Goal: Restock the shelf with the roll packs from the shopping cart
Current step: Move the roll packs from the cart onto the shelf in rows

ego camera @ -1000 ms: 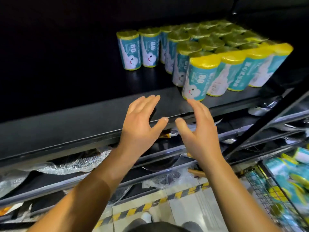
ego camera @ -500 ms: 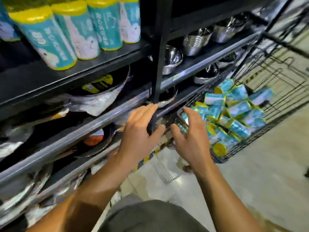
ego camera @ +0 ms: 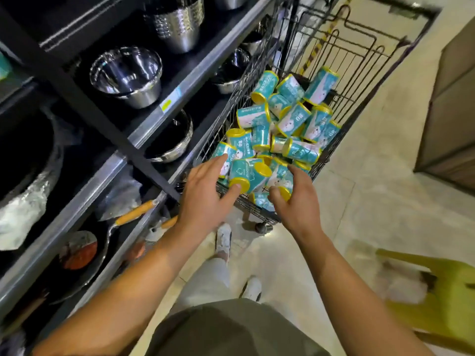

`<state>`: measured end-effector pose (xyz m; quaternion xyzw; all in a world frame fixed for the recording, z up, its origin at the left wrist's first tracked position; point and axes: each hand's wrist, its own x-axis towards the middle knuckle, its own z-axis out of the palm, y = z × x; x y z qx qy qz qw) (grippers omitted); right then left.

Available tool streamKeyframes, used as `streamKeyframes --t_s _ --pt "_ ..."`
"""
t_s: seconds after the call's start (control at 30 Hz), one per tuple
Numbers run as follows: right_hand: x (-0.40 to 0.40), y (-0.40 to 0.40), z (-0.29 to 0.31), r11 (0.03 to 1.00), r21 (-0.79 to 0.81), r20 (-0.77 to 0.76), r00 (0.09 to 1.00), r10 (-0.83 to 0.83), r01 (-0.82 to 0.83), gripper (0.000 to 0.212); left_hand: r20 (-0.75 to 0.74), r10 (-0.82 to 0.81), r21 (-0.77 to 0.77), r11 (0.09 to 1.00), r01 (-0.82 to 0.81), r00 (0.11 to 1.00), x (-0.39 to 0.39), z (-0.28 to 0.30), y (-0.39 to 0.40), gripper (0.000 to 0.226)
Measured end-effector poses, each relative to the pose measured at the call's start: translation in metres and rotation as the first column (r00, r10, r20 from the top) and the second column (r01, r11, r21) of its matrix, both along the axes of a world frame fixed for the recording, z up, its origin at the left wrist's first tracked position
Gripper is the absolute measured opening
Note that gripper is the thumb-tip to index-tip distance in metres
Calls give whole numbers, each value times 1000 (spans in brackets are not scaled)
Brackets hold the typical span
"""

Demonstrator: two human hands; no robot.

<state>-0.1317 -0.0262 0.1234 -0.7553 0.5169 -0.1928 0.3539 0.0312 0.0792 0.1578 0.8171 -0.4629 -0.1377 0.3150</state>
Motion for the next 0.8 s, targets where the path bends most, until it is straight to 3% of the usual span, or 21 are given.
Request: streamKeyframes --t_s 0.3,0.47,0.6,0.67,0.8 --pt "48 -73 -74 966 241 -169 984 -49 89 64 -152 -10 308 950 58 988 80 -93 -96 66" --pt "95 -95 -135 896 432 -229 973 -3 105 62 -169 30 438 898 48 985 119 -150 -138 57" --pt "121 -104 -188 807 576 -253 967 25 130 57 -306 101 522 849 78 947 139 -205 -162 75" --pt "132 -108 -210 753 634 -264 965 -5 177 52 -361 233 528 849 -8 903 143 -232 -168 87" --pt "152 -116 -244 513 807 -255 956 -146 293 60 -373 393 599 794 -105 841 142 -257 -182 92"
